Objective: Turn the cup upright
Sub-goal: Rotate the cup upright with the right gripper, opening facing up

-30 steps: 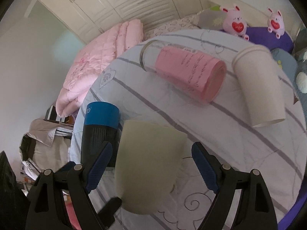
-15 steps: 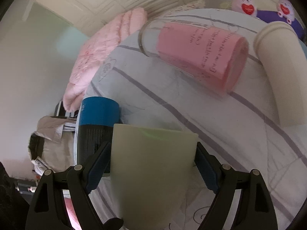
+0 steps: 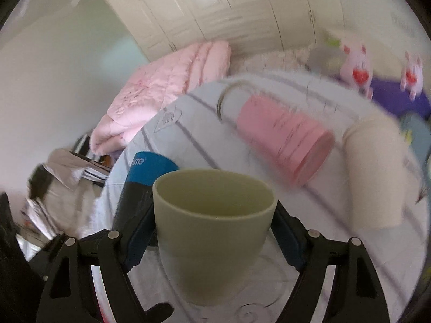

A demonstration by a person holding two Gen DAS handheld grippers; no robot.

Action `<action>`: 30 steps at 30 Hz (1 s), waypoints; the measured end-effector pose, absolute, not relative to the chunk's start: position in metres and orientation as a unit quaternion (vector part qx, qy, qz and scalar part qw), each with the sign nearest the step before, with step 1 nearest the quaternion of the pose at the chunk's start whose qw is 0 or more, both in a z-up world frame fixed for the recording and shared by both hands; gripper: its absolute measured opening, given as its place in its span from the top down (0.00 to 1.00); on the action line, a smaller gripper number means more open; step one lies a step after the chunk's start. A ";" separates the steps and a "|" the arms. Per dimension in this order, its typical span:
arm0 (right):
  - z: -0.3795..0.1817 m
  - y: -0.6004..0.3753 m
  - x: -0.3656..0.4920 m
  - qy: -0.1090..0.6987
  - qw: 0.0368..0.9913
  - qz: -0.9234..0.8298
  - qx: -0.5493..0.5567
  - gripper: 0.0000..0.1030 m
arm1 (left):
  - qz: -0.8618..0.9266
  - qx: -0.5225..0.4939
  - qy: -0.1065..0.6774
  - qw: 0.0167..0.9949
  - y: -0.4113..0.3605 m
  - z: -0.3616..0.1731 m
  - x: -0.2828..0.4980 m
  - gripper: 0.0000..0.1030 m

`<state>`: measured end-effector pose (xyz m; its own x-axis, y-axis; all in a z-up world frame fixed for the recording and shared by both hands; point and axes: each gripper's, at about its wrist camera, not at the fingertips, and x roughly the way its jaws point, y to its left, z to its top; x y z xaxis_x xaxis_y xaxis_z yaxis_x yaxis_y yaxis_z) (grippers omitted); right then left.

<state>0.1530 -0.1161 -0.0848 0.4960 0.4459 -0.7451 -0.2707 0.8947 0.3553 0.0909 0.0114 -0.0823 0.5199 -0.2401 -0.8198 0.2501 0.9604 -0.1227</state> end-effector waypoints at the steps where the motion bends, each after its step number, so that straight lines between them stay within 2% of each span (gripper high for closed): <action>1: -0.081 -0.117 0.151 0.443 0.868 0.210 0.080 0.21 | -0.135 0.010 0.470 0.872 0.010 -0.083 0.091 0.00; 13: -0.080 -0.115 0.120 0.379 0.894 0.238 -0.006 0.21 | -0.110 0.028 0.483 0.868 0.008 -0.088 0.083 0.00; 30: -0.076 -0.113 0.096 0.386 0.886 0.256 -0.009 0.19 | -0.093 0.025 0.486 0.869 0.005 -0.082 0.064 0.00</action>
